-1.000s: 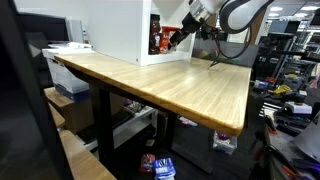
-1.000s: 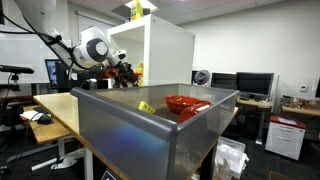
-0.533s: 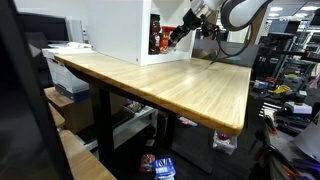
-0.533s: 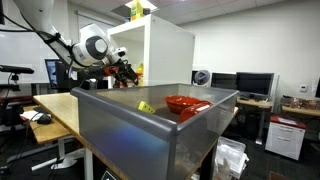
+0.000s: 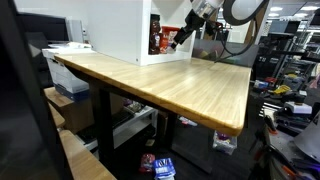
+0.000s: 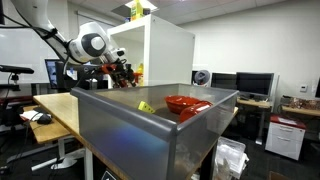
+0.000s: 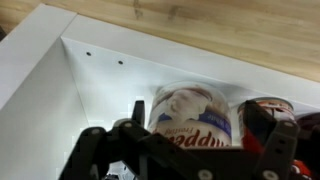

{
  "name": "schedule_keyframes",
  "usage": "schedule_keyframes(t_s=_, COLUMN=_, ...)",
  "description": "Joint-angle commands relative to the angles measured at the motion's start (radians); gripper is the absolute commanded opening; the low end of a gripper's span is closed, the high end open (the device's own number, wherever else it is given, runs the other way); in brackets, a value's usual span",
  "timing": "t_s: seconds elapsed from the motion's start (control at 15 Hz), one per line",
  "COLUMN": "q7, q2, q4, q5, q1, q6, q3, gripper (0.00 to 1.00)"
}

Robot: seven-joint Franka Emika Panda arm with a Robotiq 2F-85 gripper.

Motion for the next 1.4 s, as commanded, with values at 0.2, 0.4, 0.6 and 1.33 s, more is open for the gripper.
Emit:
schedule_keyframes(t_s=0.2, q7=-0.262, q2=-0.103, q4=-0.028, q5=0.234, q1=-0.143, q6=-0.189, q3=0.180, gripper=1.00)
schedule_keyframes(t_s=0.4, q7=-0.331, q2=-0.138, q4=-0.029, q5=0.283, q1=-0.162, q6=-0.259, q3=0.205, gripper=1.00)
schedule_keyframes(t_s=0.6, q7=-0.384, q2=-0.177, q4=-0.031, q5=0.305, q1=-0.170, q6=-0.343, q3=0.223, gripper=0.75)
schedule_keyframes(t_s=1.33, q7=-0.376, q2=-0.305, q4=-0.021, q5=0.325, q1=-0.178, q6=-0.680, q3=0.265, gripper=1.00)
